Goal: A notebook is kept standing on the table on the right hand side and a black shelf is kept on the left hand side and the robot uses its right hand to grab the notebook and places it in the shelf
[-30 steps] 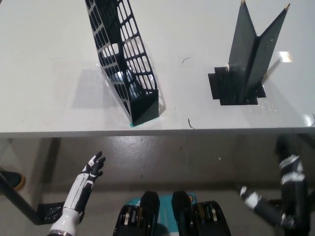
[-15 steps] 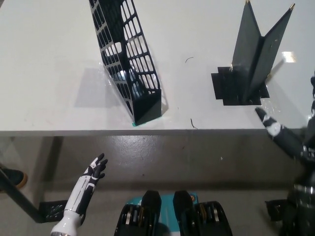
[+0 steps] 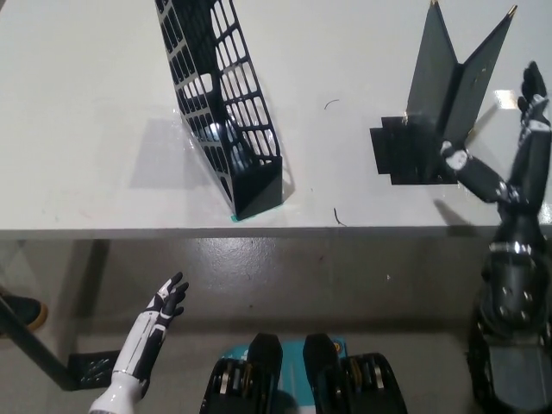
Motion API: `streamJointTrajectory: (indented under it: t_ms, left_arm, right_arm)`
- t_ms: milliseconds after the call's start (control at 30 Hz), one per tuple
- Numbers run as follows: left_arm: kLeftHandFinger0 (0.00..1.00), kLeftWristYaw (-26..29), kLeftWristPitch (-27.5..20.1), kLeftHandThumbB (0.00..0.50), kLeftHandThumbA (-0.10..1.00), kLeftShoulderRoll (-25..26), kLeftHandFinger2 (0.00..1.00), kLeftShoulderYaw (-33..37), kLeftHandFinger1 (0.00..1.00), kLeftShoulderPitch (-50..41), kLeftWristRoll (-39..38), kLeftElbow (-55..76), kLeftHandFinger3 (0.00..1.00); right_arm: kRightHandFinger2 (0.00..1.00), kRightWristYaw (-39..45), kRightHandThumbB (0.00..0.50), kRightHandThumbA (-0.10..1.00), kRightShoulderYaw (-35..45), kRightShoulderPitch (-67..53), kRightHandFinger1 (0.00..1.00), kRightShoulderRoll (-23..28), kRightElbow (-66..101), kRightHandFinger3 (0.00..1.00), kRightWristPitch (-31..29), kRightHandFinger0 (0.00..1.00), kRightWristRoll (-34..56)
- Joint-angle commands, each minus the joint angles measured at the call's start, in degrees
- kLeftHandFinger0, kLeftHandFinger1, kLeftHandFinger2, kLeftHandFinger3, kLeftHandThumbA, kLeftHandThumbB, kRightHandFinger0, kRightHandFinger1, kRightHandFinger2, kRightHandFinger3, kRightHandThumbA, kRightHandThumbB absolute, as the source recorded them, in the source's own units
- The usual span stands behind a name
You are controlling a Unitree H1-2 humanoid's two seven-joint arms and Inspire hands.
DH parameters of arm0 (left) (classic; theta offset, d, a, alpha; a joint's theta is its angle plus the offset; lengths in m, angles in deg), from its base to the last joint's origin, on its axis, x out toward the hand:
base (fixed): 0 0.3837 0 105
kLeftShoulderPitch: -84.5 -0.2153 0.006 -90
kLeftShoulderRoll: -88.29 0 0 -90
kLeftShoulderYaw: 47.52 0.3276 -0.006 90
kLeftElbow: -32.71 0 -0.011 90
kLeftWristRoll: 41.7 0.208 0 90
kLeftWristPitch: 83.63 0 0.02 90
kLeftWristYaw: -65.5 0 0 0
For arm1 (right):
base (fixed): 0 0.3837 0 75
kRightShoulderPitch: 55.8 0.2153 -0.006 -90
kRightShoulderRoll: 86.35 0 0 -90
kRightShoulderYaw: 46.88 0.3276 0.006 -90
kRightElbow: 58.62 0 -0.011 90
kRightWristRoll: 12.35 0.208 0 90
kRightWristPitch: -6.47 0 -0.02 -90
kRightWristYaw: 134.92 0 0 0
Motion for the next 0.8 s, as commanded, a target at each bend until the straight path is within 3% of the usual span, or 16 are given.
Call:
streamJointTrajectory:
  t_ms: [0,267,400,467,567,667,700,733,767]
  left_arm:
    - [1.0,-0.1,-1.3,0.134,1.0,0.1,1.0,-0.3,1.0,0.2,-0.2,1.0,1.0]
    - [1.0,-0.1,-1.6,0.13,1.0,-0.1,1.0,-0.4,1.0,-0.1,-0.5,0.8,1.0]
    - [1.0,0.1,-1.9,0.138,1.0,0.0,1.0,-0.4,1.0,-0.2,-0.2,0.5,1.0]
    - [1.0,0.2,-2.0,0.141,1.0,-0.2,1.0,-0.4,1.0,-0.3,-0.2,0.4,1.0]
    - [1.0,0.3,-2.1,0.153,1.0,-0.5,1.0,-0.4,1.0,-0.3,-0.3,0.3,1.0]
    - [1.0,0.2,-2.3,0.167,1.0,-0.2,1.0,-0.3,1.0,-0.3,-0.1,0.3,1.0]
    - [1.0,0.3,-2.4,0.17,1.0,-0.3,1.0,-0.2,1.0,-0.3,0.1,0.3,1.0]
    - [1.0,0.4,-2.4,0.178,1.0,-0.2,1.0,-0.3,1.0,0.1,0.2,0.1,1.0]
    - [1.0,0.4,-2.4,0.178,1.0,-0.2,1.0,-0.3,1.0,0.1,0.2,0.1,1.0]
  right_arm:
    - [1.0,-3.8,0.339,1.0,0.6,7.2,1.0,0.9,-5.6,1.0,-3.2,1.0,1.4]
    - [1.0,-7.2,0.385,0.99,1.4,15.7,1.0,1.4,-18.6,1.0,-0.6,1.0,2.2]
    - [1.0,-9.7,0.368,0.99,1.6,21.2,1.0,1.9,-28.1,1.0,-1.5,1.0,2.7]
    - [1.0,-10.7,0.401,0.98,2.7,25.8,1.0,2.2,-36.4,1.0,-2.9,1.0,5.0]
    - [1.0,-13.0,0.41,0.98,3.1,31.3,1.0,3.0,-46.5,1.0,-4.1,1.0,5.8]
    - [1.0,-9.4,0.366,0.61,12.2,37.0,1.0,2.7,-55.3,1.0,-6.6,1.0,17.6]
    - [1.0,-10.8,0.375,0.57,14.3,38.4,1.0,2.9,-57.2,1.0,-5.2,1.0,19.0]
    - [0.96,-13.4,0.243,0.25,16.1,40.3,0.94,4.1,-60.5,0.89,-2.3,0.96,19.6]
    - [0.89,-13.9,0.223,0.12,16.5,40.6,0.89,4.2,-61.1,0.78,-2.3,0.89,19.6]
